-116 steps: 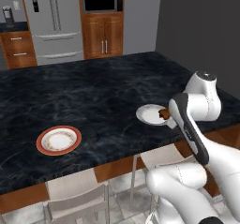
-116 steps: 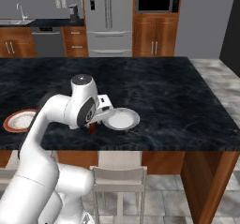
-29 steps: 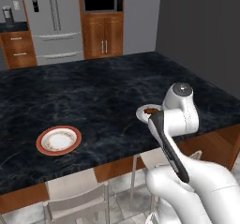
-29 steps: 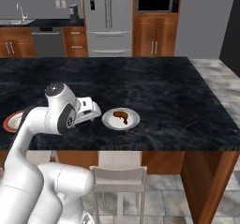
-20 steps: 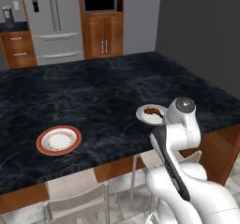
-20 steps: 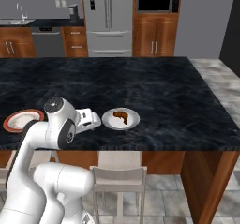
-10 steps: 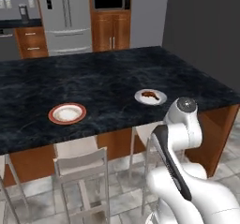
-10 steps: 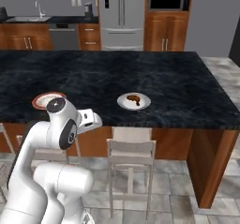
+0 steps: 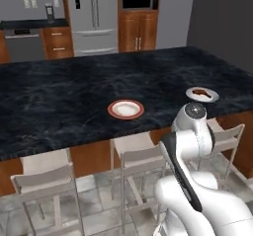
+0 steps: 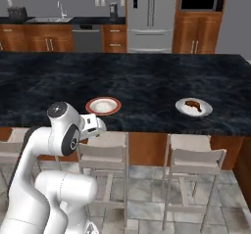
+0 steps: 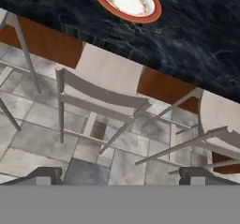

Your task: Take the chicken drumsticks from the pan and place one on each plate on the dining counter.

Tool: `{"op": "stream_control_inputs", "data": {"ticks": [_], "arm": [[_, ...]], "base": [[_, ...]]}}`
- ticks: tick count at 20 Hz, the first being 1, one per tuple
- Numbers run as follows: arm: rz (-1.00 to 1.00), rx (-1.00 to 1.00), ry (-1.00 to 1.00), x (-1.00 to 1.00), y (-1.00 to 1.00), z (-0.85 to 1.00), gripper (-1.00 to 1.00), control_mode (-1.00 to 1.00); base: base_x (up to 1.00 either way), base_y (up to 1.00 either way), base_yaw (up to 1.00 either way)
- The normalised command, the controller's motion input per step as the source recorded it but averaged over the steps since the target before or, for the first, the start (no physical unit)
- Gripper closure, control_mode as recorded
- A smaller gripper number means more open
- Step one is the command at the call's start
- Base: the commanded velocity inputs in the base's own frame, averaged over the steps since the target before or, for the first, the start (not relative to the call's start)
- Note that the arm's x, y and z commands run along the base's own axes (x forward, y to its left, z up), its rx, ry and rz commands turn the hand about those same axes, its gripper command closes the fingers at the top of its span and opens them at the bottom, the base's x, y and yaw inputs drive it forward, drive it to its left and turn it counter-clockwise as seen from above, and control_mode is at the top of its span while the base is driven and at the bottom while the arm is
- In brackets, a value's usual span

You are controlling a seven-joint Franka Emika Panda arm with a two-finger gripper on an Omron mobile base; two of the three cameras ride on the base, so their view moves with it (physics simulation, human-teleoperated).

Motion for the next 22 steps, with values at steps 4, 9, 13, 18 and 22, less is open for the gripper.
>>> {"op": "stream_control_inputs", "data": {"ticks": [4, 9, 13, 18, 22], "arm": [[0.0, 0.0, 0.0, 0.0, 0.0, 0.0, -1.0, 1.0], [0.0, 0.0, 0.0, 0.0, 0.0, 0.0, -1.0, 1.0], [0.0, 0.0, 0.0, 0.0, 0.0, 0.0, -1.0, 1.0], [0.0, 0.0, 0.0, 0.0, 0.0, 0.0, -1.0, 1.0], [0.0, 0.0, 0.0, 0.0, 0.0, 0.0, -1.0, 1.0]], "base": [[-0.09, 1.0, 0.07], [-0.27, 1.0, 0.21], [-0.38, 1.0, 0.3], [-0.5, 1.0, 0.35], [-0.35, 1.0, 0.25]]}}
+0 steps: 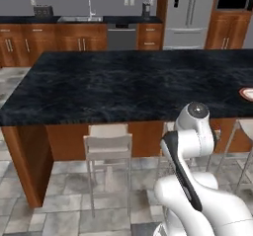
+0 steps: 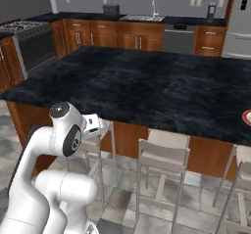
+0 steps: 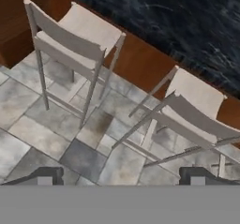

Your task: Take the chicken drumsticks from the pan and place one on each plate on the dining counter.

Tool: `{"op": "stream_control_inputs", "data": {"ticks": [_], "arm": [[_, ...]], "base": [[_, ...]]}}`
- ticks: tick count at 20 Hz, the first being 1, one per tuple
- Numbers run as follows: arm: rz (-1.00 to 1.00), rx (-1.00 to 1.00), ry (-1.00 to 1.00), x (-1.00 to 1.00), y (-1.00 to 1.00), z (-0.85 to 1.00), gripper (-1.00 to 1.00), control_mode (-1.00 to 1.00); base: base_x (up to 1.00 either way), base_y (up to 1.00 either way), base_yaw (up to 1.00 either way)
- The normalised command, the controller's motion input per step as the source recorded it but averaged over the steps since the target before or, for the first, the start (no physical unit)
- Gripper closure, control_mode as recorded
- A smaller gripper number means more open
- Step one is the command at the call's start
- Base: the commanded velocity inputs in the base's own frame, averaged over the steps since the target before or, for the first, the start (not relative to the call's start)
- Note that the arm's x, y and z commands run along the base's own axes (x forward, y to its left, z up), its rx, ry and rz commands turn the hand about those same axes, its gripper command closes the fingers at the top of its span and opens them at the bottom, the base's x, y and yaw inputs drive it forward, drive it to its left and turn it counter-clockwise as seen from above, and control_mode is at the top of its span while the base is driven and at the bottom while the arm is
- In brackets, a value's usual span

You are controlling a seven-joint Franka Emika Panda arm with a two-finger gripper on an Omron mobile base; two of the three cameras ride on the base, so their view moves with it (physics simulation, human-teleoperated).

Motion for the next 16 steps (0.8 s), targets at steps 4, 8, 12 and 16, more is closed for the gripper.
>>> {"op": "stream_control_inputs", "data": {"ticks": [4, 8, 12, 16], "arm": [[0.0, 0.0, 0.0, 0.0, 0.0, 0.0, -1.0, 1.0], [0.0, 0.0, 0.0, 0.0, 0.0, 0.0, -1.0, 1.0], [0.0, 0.0, 0.0, 0.0, 0.0, 0.0, -1.0, 1.0], [0.0, 0.0, 0.0, 0.0, 0.0, 0.0, -1.0, 1.0]], "base": [[-0.01, 1.0, 0.09], [0.13, 1.0, 0.01], [0.32, 1.0, 0.0], [0.34, 1.0, -0.02]]}}
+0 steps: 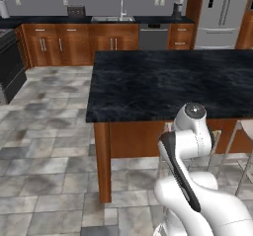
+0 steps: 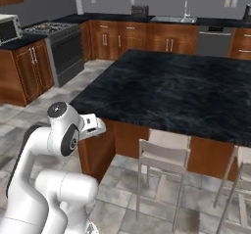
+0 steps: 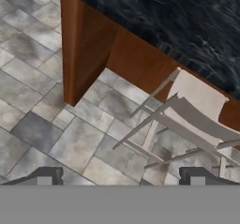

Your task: Take the chicken drumsticks from the pan and place one on each plate on the dining counter.

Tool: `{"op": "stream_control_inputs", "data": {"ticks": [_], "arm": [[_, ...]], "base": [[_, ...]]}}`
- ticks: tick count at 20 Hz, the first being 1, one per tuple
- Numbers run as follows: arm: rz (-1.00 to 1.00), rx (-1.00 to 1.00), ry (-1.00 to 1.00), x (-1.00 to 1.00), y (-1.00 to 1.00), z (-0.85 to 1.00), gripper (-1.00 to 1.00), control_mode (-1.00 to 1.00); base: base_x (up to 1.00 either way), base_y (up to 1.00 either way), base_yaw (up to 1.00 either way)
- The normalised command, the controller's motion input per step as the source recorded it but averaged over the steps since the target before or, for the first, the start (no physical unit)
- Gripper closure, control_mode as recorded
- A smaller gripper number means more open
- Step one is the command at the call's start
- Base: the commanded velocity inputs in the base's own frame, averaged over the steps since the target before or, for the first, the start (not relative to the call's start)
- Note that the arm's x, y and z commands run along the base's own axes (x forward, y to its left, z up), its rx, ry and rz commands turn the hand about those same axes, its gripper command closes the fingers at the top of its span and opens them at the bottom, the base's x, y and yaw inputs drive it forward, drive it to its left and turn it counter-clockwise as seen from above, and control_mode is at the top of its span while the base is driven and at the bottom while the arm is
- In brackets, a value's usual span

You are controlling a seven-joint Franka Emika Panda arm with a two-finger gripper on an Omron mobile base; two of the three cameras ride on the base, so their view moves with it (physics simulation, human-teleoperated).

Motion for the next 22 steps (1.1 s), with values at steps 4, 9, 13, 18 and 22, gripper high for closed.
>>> {"op": "stream_control_inputs", "data": {"ticks": [4, 9, 13, 18, 22], "arm": [[0.0, 0.0, 0.0, 0.0, 0.0, 0.0, -1.0, 1.0], [0.0, 0.0, 0.0, 0.0, 0.0, 0.0, -1.0, 1.0], [0.0, 0.0, 0.0, 0.0, 0.0, 0.0, -1.0, 1.0], [0.0, 0.0, 0.0, 0.0, 0.0, 0.0, -1.0, 1.0], [0.0, 0.0, 0.0, 0.0, 0.0, 0.0, -1.0, 1.0]], "base": [[0.34, 1.0, -0.01], [0.32, 1.0, 0.0], [0.55, 1.0, -0.01], [0.93, 1.0, -0.07], [1.0, 1.0, -0.06]]}}
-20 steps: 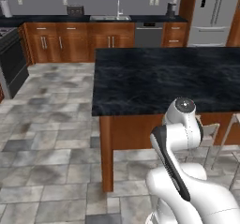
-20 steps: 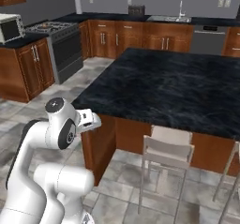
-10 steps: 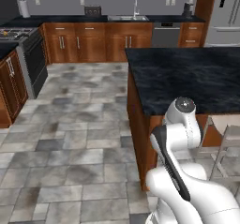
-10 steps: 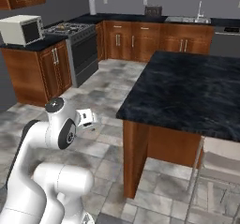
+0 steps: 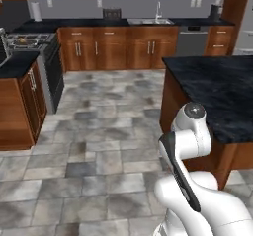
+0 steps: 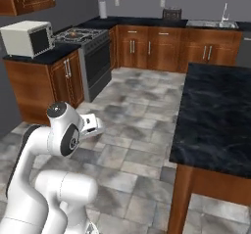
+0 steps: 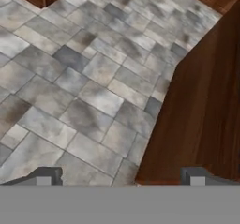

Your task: Take the chicken drumsticks from the pan and place one on each plate on the dining counter.

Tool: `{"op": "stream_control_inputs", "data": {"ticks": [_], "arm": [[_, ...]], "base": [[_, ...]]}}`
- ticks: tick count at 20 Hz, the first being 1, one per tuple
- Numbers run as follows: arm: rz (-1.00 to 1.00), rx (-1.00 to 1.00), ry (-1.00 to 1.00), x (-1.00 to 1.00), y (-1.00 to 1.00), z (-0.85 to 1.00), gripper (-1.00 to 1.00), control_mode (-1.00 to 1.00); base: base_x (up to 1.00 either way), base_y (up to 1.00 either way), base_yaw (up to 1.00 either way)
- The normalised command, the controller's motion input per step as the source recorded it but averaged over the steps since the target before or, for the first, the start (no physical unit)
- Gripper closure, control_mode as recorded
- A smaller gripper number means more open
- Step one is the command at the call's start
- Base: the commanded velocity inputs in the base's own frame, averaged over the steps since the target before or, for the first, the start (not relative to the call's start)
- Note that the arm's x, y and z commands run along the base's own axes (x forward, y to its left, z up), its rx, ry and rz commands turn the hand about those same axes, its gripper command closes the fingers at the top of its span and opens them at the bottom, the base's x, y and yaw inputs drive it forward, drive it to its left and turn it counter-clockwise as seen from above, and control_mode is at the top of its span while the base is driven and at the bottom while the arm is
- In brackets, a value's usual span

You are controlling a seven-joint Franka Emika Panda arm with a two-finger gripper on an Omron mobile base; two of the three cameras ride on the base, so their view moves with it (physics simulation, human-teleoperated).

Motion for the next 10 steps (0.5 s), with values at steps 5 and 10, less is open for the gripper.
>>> {"op": "stream_control_inputs", "data": {"ticks": [5, 10], "arm": [[0.0, 0.0, 0.0, 0.0, 0.0, 0.0, -1.0, 1.0], [0.0, 0.0, 0.0, 0.0, 0.0, 0.0, -1.0, 1.0]], "base": [[1.0, 0.97, -0.04], [1.0, 0.55, 0.0]]}}
